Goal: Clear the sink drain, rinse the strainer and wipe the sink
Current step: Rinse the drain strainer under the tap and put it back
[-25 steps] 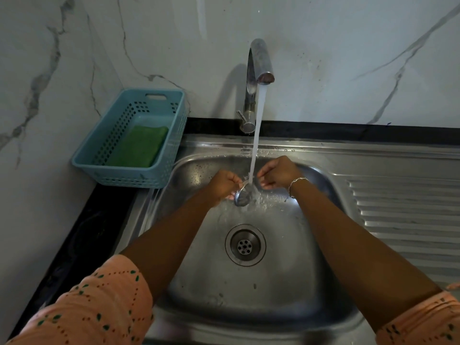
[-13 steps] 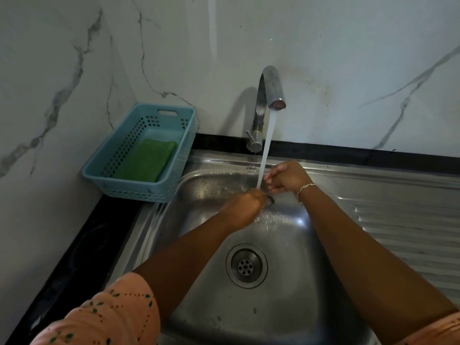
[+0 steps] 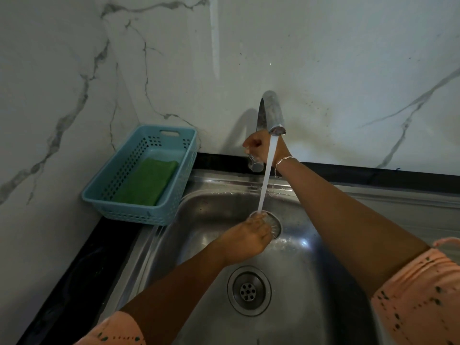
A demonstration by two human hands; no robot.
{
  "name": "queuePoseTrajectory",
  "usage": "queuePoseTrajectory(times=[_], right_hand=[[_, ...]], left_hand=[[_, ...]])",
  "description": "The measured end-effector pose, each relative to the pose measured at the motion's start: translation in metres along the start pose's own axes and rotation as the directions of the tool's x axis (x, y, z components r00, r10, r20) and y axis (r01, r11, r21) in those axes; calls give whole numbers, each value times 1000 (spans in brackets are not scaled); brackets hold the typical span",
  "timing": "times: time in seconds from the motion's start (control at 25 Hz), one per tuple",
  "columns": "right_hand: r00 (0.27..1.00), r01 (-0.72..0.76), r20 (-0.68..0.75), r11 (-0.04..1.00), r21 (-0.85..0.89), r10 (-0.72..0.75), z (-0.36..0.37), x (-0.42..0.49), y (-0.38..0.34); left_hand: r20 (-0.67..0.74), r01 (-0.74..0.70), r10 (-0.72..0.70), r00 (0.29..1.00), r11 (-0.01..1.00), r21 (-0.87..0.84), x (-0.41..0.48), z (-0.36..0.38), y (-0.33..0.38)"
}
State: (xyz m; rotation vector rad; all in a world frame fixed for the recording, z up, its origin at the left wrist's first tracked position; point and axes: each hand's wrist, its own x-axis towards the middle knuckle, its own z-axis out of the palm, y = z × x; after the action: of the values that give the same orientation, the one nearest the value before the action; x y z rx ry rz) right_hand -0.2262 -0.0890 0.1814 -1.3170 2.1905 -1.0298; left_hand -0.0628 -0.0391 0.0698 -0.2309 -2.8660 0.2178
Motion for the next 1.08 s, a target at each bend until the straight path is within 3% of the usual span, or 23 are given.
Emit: queuePoseTrajectory(times=[0.12, 0.24, 0.4, 0.64, 0.88, 0.96, 1.04, 1.08], right_hand=[[992, 109, 94, 968, -227, -89, 3, 0, -3], [981, 191, 81, 931, -310, -175, 3, 1, -4], [975, 219, 134, 883, -414, -179, 5, 5, -2], [973, 119, -174, 978, -172, -149, -3, -4, 20], [979, 40, -203, 986, 163, -6, -7, -30, 34], [993, 20, -117, 1000, 14, -18, -3, -58, 56], [986, 70, 165, 972, -226, -33, 8, -91, 78], [946, 150, 323, 931, -333, -37, 15, -106, 87]], left_hand=[[-12, 14, -14, 1000, 999, 31, -2, 1, 1], [-41, 18, -15, 999, 998, 62, -5, 2, 2], [-36, 17, -14, 999, 997, 81, -7, 5, 3], [-40, 26, -24, 999, 998, 60, -14, 7, 6], [-30, 31, -31, 999, 999, 18, -24, 11, 8], [-16, 12, -11, 1000, 999, 38, -29, 13, 9], [2, -15, 15, 1000, 999, 49, -34, 16, 12], [2, -28, 28, 1000, 998, 49, -36, 19, 14]])
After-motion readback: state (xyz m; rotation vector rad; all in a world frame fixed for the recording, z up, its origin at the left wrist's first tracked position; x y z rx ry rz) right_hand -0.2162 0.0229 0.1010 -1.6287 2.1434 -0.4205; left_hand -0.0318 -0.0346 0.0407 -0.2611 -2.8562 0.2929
